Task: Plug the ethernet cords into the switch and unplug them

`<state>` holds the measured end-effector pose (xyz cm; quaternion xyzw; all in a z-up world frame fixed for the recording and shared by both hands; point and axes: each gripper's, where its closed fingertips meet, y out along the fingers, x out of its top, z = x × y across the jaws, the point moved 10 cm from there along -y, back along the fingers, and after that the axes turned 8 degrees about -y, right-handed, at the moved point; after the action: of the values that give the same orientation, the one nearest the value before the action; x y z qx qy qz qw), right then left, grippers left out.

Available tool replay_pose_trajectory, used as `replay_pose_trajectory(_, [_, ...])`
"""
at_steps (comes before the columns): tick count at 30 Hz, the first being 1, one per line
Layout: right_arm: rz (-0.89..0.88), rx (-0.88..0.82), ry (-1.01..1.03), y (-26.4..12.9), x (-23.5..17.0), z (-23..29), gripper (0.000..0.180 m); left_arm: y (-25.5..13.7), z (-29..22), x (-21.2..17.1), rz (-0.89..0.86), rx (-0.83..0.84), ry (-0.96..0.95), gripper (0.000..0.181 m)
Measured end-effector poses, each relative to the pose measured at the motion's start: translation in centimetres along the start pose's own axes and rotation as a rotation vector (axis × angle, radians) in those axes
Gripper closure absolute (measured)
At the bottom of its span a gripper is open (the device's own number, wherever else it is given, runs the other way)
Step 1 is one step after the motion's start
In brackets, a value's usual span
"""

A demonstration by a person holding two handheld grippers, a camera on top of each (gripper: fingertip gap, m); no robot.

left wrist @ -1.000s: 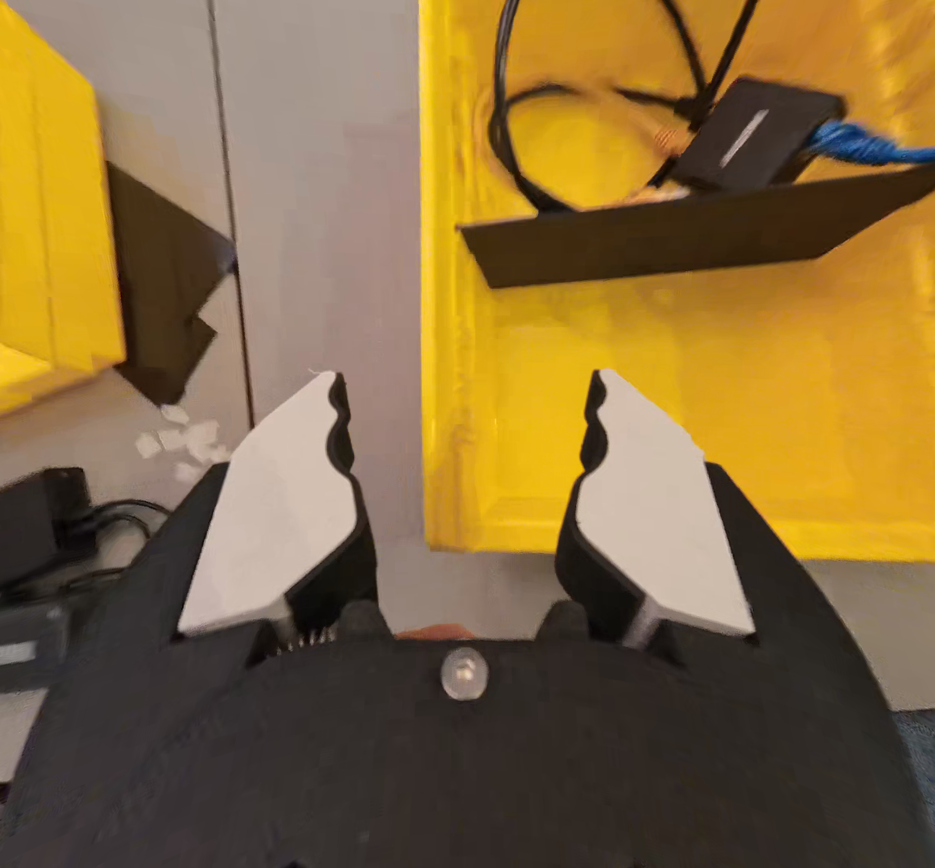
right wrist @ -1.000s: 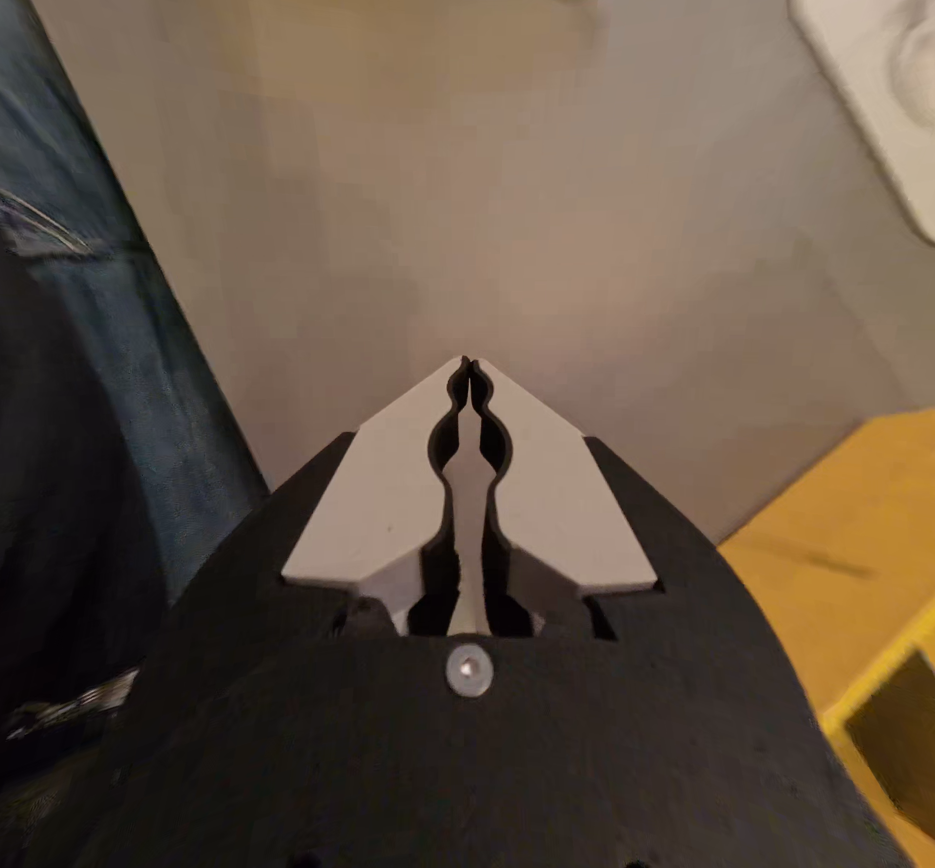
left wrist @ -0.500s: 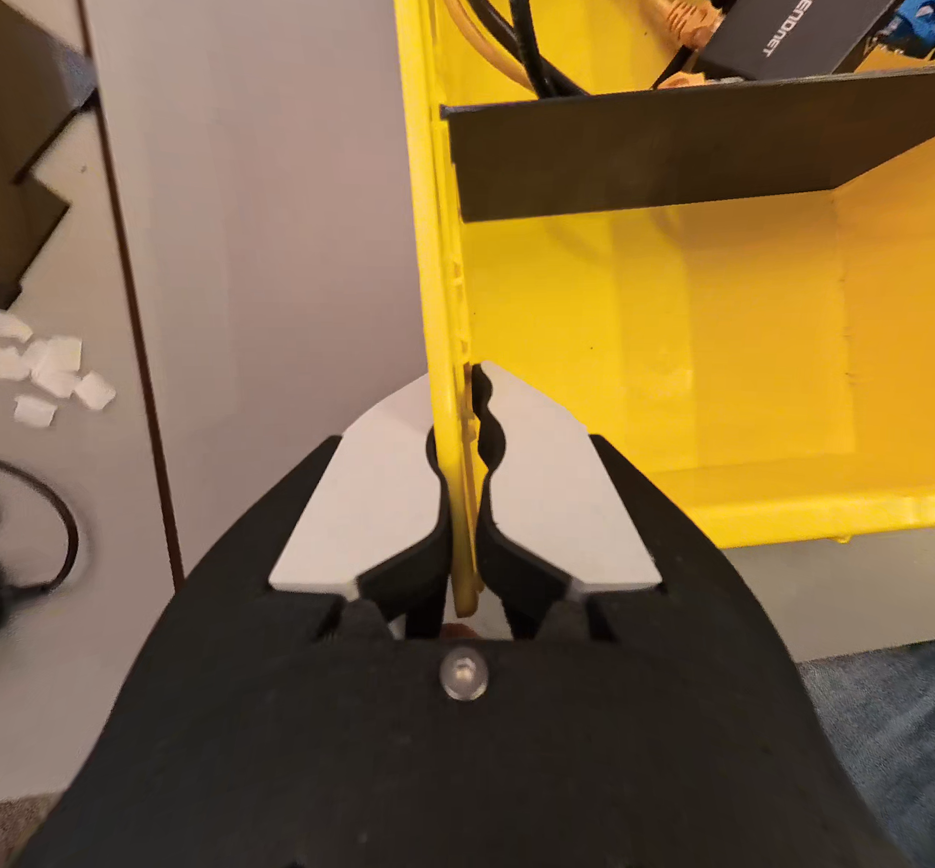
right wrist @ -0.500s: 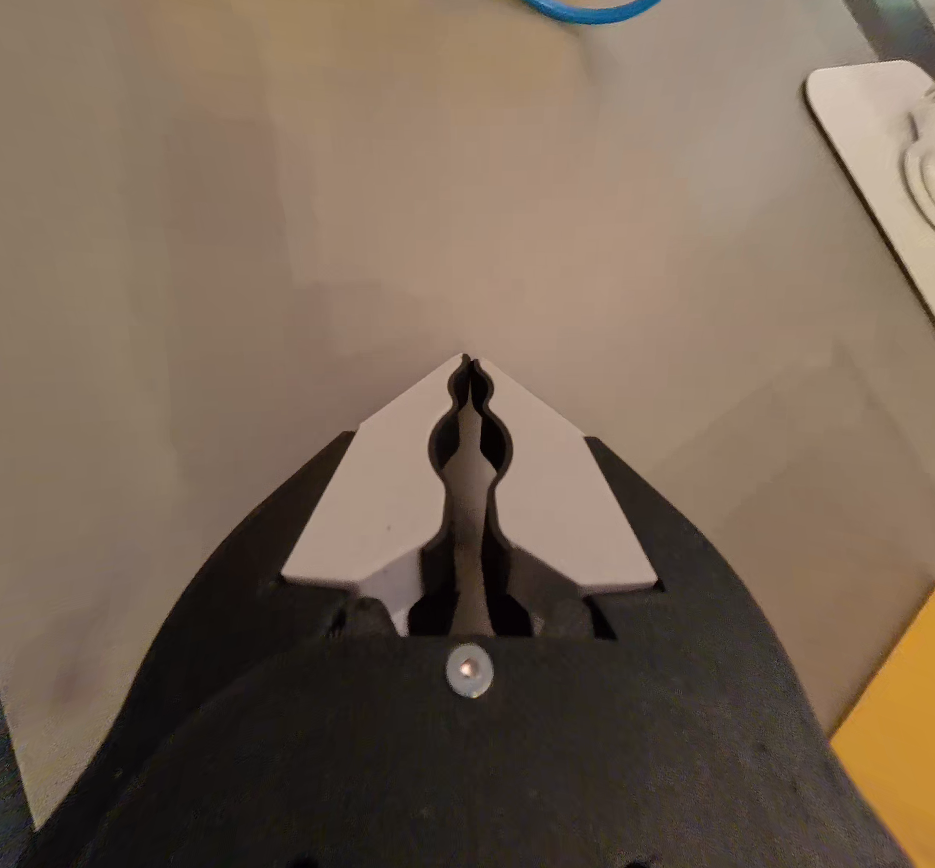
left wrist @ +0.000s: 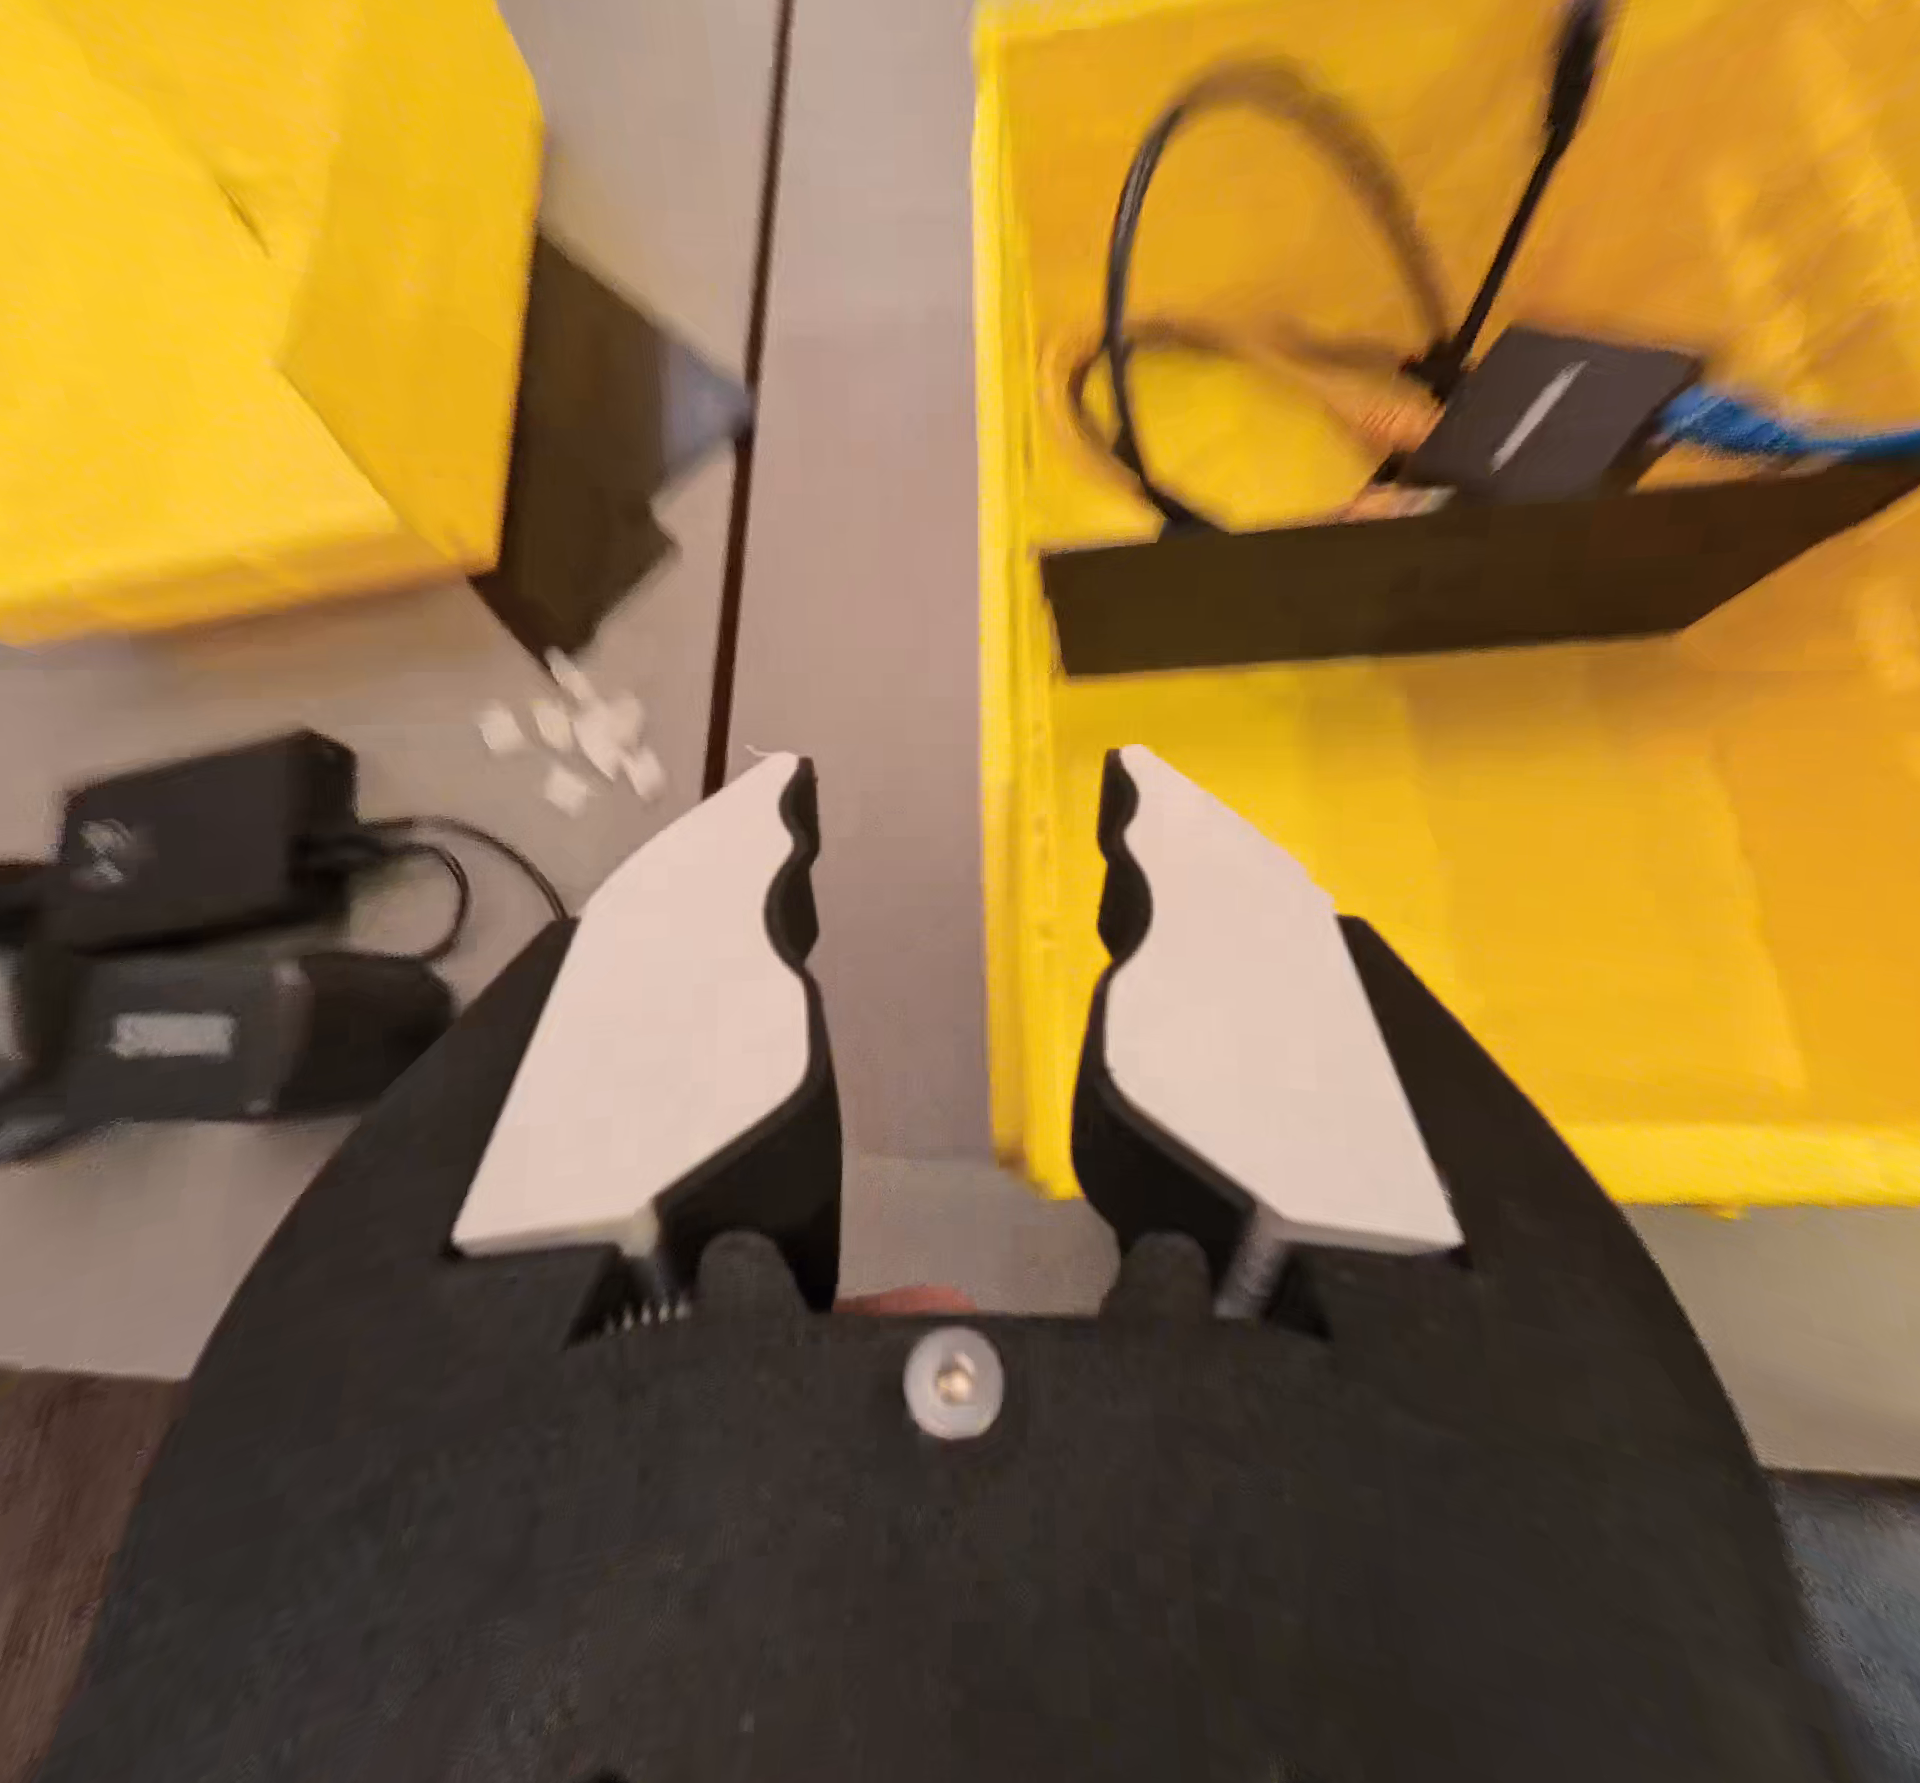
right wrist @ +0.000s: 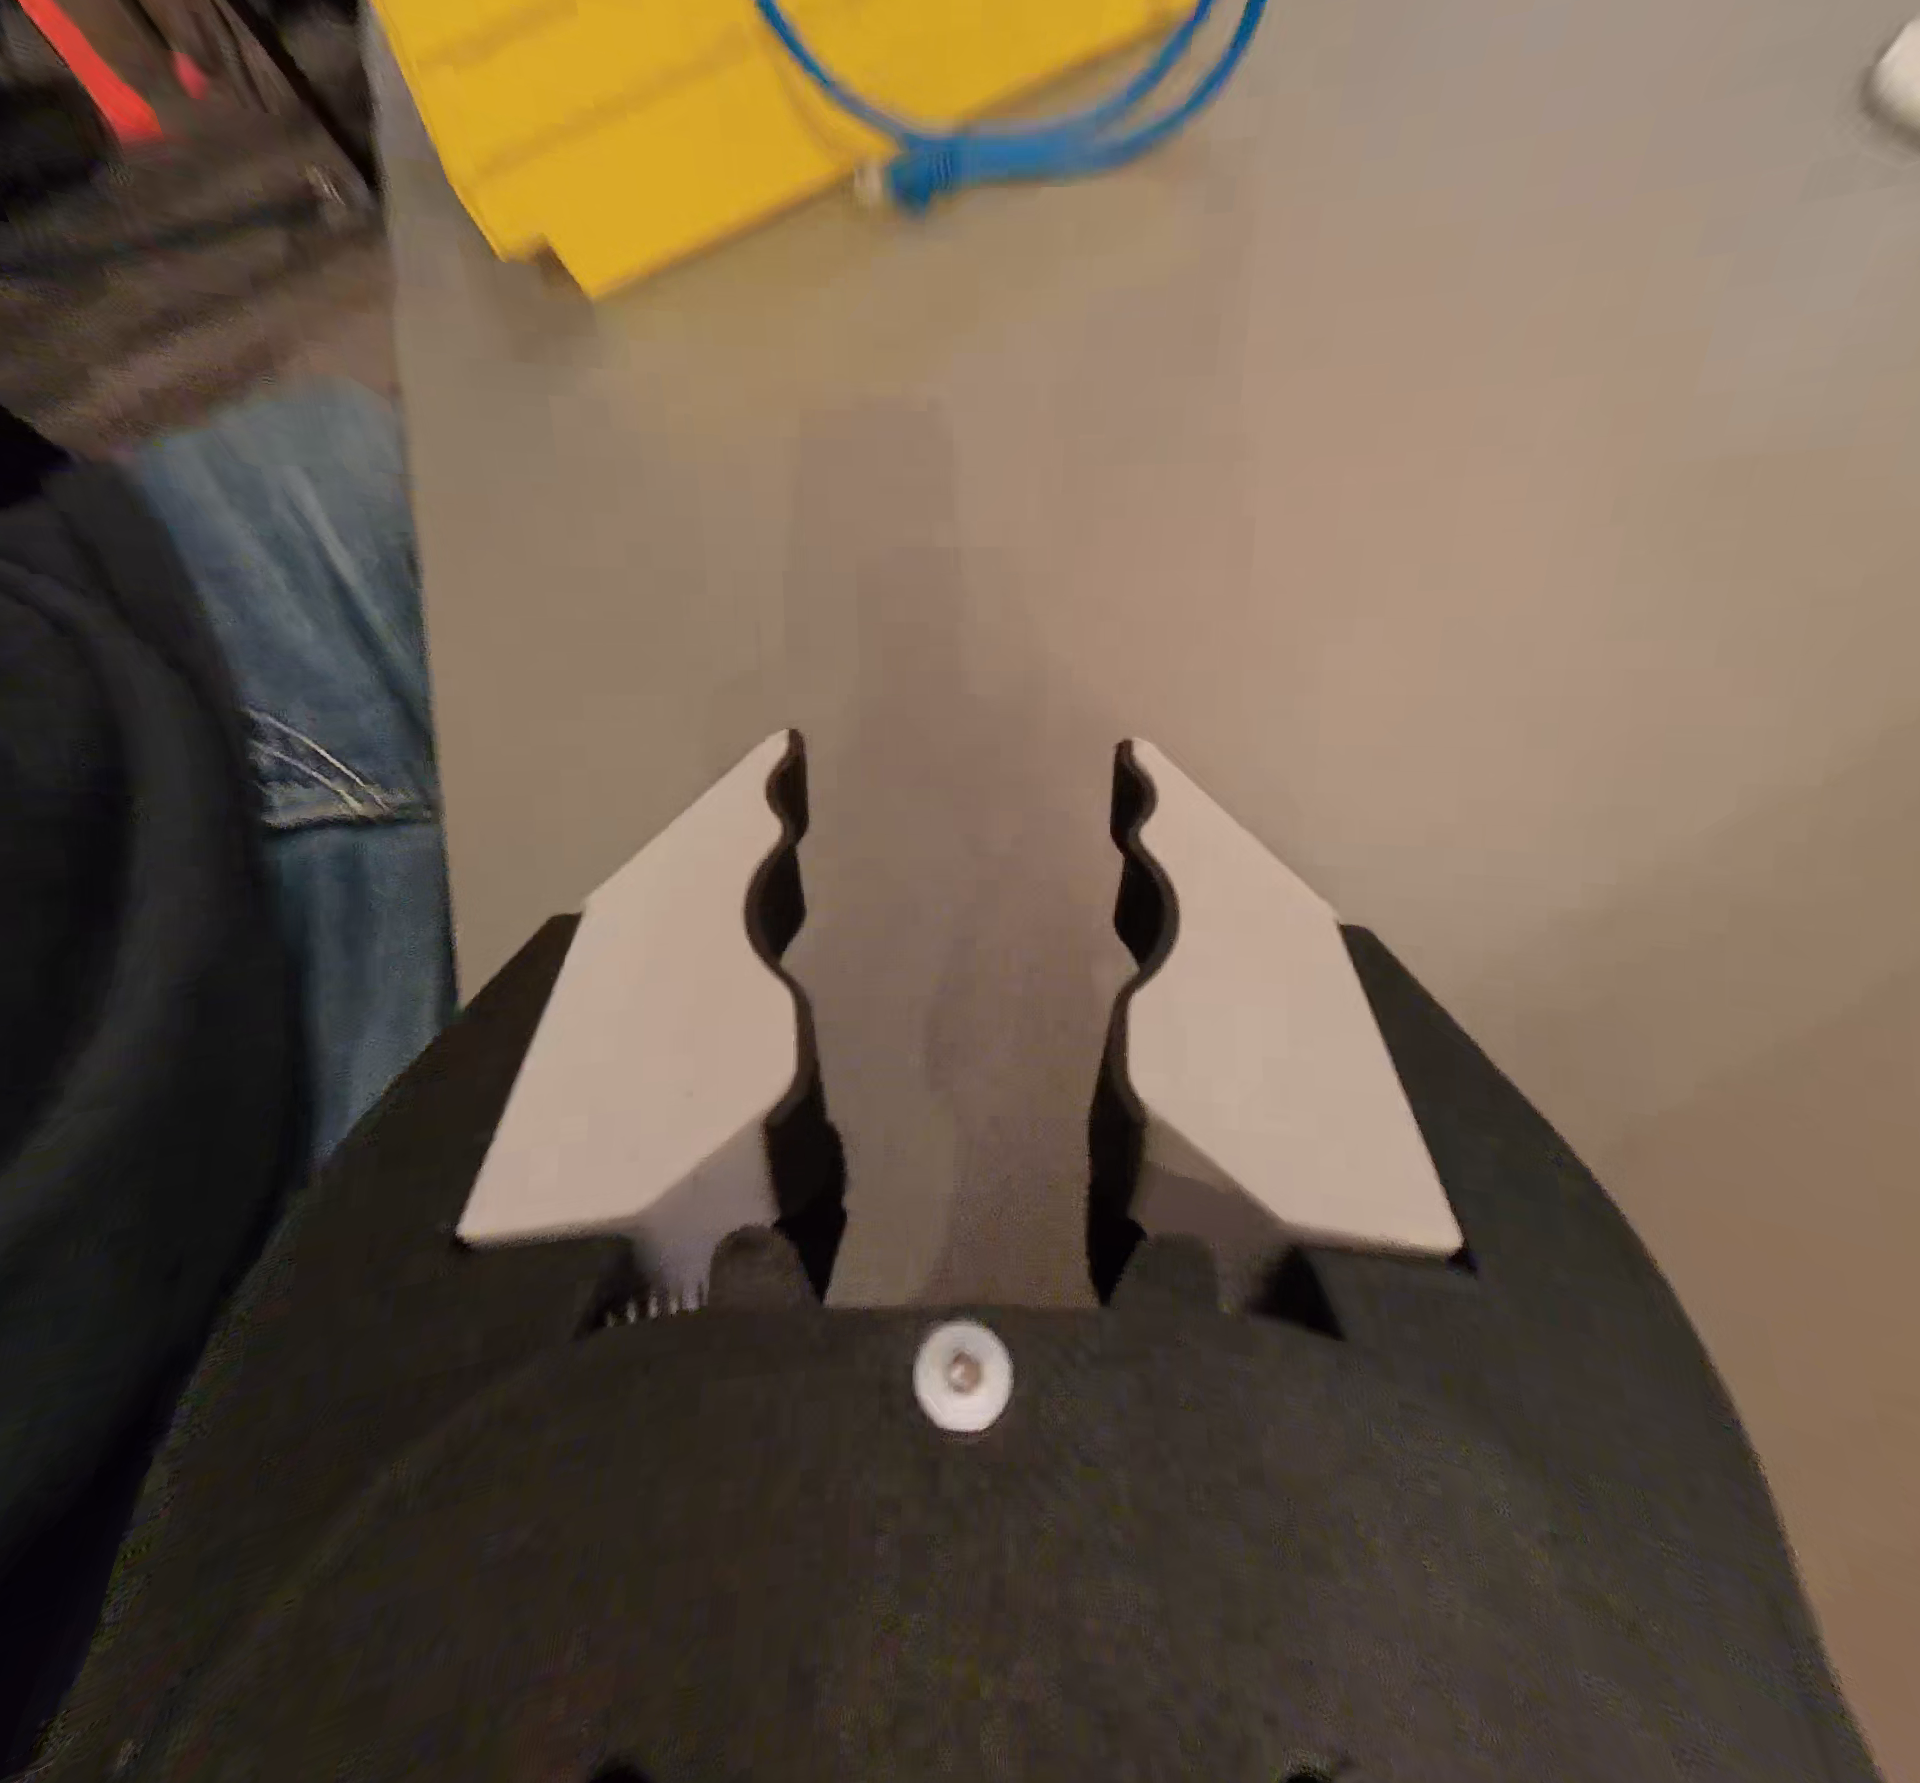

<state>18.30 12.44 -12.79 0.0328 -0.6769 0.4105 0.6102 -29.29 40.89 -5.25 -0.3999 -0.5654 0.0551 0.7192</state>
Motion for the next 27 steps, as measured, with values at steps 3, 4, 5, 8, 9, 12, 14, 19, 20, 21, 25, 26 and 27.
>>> replay_pose_trajectory(3, [-0.143, 0.076, 0.015, -1.9, 2.1, 0.6, 0.108, -4.1, -4.7, 3.0, -0.179, -0.153, 0.069, 0.124])
replay_pose_trajectory(4, [-0.209, 0.126, 0.003, -2.4, 3.0, 1.1, 0.105, -5.1, -7.2, 3.7, -0.212, -0.229, 0.108, 0.124])
replay_pose_trajectory(5, [-0.27, 0.173, -0.001, -2.9, 3.9, 1.7, 0.104, -5.9, -10.0, 4.3, -0.238, -0.316, 0.146, 0.126])
replay_pose_trajectory(8, [-0.488, 0.343, 0.004, -4.3, 6.7, 3.6, 0.097, -6.6, -19.8, 4.2, -0.219, -0.63, 0.217, 0.132])
replay_pose_trajectory(9, [-0.548, 0.393, -0.013, -4.7, 7.5, 4.4, 0.096, -6.5, -23.1, 3.7, -0.203, -0.697, 0.253, 0.135])
replay_pose_trajectory(12, [-0.685, 0.509, -0.053, -5.7, 9.5, 6.4, 0.094, -5.8, -31.5, 1.8, -0.142, -0.94, 0.27, 0.139])
replay_pose_trajectory(14, [-0.745, 0.558, -0.084, -5.9, 10.4, 7.5, 0.095, -4.9, -35.5, 0.6, -0.095, -1.109, 0.223, 0.139])
replay_pose_trajectory(19, [-0.804, 0.666, -0.142, -5.6, 11.4, 10.0, 0.093, -3.3, -40.9, -1.6, 0.019, -1.342, 0.199, 0.134])
replay_pose_trajectory(20, [-0.789, 0.666, -0.151, -5.3, 11.5, 10.4, 0.093, -3.1, -41.4, -1.8, 0.006, -1.35, 0.209, 0.137])
replay_pose_trajectory(21, [-0.765, 0.651, -0.156, -5.2, 11.6, 10.5, 0.093, -2.9, -41.6, -1.8, -0.008, -1.396, 0.198, 0.142])
replay_pose_trajectory(25, [-0.766, 0.698, -0.136, -5.2, 11.6, 10.4, 0.094, -2.6, -42.2, -1.7, 0.011, -1.472, 0.217, 0.147])
replay_pose_trajectory(26, [-0.747, 0.716, -0.142, -5.0, 11.5, 10.5, 0.095, -2.7, -42.4, -1.7, 0.006, -1.466, 0.24, 0.151])
replay_pose_trajectory(27, [-0.73, 0.75, -0.146, -4.8, 11.5, 10.8, 0.092, -2.7, -42.6, -1.8, 0.011, -1.47, 0.262, 0.154])
